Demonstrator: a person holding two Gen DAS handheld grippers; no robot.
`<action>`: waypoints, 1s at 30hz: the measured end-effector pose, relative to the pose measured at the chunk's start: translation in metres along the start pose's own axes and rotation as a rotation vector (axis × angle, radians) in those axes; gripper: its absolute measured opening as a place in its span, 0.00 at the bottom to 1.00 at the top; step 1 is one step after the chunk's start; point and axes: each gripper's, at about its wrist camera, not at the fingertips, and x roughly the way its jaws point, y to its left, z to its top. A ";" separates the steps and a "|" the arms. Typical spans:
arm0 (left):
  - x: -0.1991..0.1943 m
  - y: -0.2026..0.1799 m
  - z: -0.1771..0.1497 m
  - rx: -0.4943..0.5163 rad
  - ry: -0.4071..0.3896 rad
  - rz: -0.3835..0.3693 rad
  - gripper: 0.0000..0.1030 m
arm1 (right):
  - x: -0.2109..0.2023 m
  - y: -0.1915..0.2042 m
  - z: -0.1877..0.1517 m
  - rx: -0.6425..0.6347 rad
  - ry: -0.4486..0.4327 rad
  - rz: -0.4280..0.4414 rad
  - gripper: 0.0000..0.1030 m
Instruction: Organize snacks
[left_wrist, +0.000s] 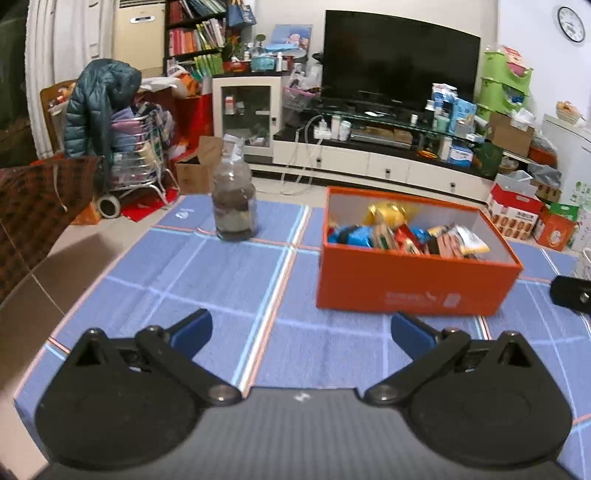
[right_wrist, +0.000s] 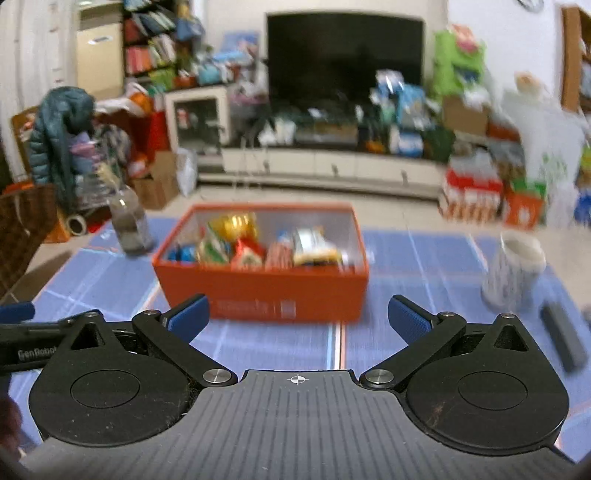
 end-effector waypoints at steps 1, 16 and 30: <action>0.001 0.000 -0.005 0.002 0.001 -0.010 0.99 | 0.002 0.001 -0.002 0.024 0.031 -0.019 0.94; 0.040 -0.014 -0.011 0.094 0.085 -0.022 0.99 | 0.041 0.040 -0.019 -0.102 0.115 -0.125 0.94; 0.041 -0.032 -0.021 0.126 0.103 0.004 0.99 | 0.048 0.021 -0.024 -0.072 0.135 -0.154 0.94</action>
